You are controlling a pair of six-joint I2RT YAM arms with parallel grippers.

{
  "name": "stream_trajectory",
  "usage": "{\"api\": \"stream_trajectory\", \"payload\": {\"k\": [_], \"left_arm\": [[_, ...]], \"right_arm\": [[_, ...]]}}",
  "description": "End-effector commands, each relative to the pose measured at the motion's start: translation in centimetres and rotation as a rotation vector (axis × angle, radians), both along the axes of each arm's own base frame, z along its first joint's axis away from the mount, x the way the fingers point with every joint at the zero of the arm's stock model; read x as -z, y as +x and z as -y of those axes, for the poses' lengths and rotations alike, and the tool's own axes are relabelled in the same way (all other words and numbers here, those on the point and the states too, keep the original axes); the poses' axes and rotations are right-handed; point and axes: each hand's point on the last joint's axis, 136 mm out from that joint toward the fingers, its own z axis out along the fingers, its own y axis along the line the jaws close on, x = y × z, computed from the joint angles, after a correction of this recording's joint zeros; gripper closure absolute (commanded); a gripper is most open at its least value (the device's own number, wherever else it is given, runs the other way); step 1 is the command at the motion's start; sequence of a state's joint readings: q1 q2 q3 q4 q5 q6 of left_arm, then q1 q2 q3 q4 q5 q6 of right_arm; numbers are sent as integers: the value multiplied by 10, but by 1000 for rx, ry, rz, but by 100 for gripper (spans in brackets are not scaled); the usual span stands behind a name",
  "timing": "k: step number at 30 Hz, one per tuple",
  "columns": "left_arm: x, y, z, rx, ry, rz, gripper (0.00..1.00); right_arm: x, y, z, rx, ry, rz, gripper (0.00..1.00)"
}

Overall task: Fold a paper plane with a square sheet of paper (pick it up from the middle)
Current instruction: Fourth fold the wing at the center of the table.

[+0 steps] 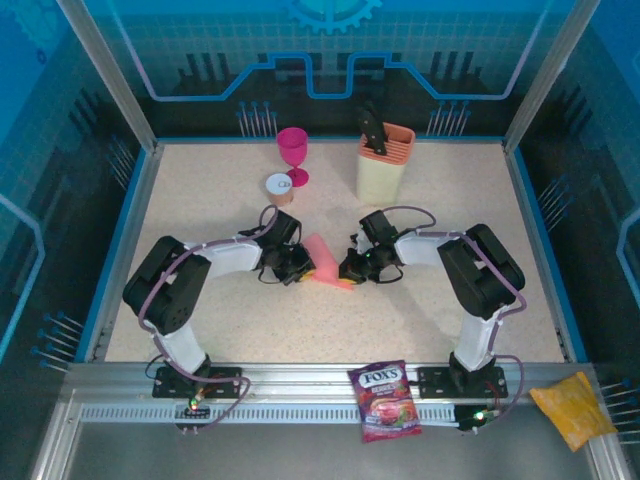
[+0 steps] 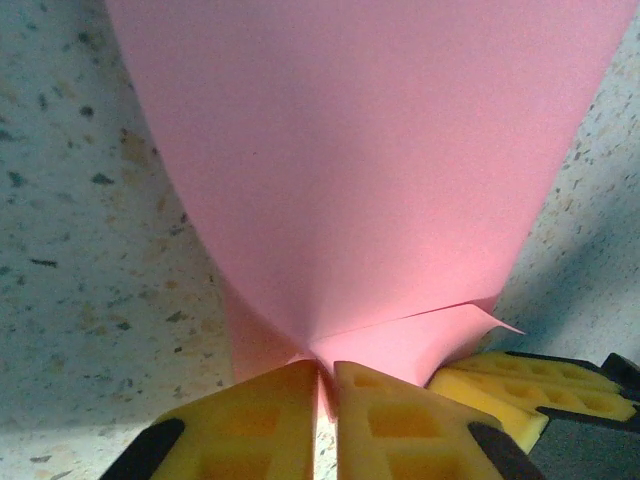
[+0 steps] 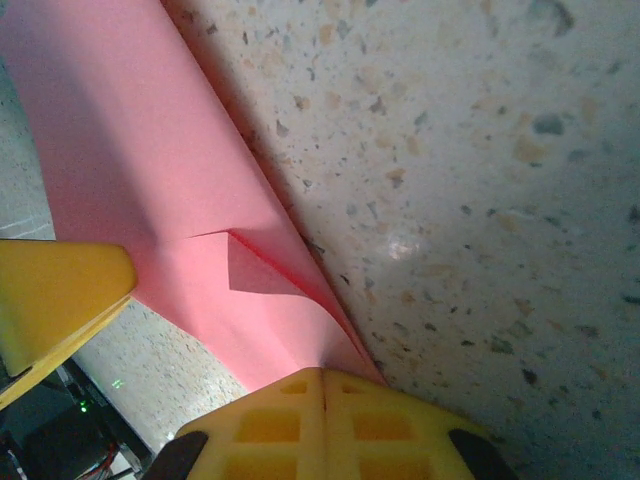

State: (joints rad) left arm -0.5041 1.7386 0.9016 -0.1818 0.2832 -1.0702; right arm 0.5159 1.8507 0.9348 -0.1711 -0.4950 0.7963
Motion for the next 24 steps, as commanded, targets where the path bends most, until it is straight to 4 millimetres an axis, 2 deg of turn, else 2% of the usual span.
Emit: {"api": "stream_trajectory", "payload": {"k": [1,6,11,14,19,22,24], "left_arm": [[-13,10,5,15,-8,69,89],[-15,10,6,32,-8,73,99],[-19,9,7,46,-19,73,100],[-26,8,9,48,-30,80,100],[-43,7,11,18,-64,69,100],[-50,5,11,-9,-77,47,100],[-53,3,10,-25,-79,30,100]], "right_arm": [[40,-26,23,21,-130,-127,100],[39,-26,23,17,-128,-128,100],[28,-19,19,11,-108,-108,100],[6,-7,14,3,-70,-53,100],[-41,7,11,-34,-29,103,99],[-56,7,12,-66,-39,170,93],[-61,6,14,-96,-65,209,84]]}}
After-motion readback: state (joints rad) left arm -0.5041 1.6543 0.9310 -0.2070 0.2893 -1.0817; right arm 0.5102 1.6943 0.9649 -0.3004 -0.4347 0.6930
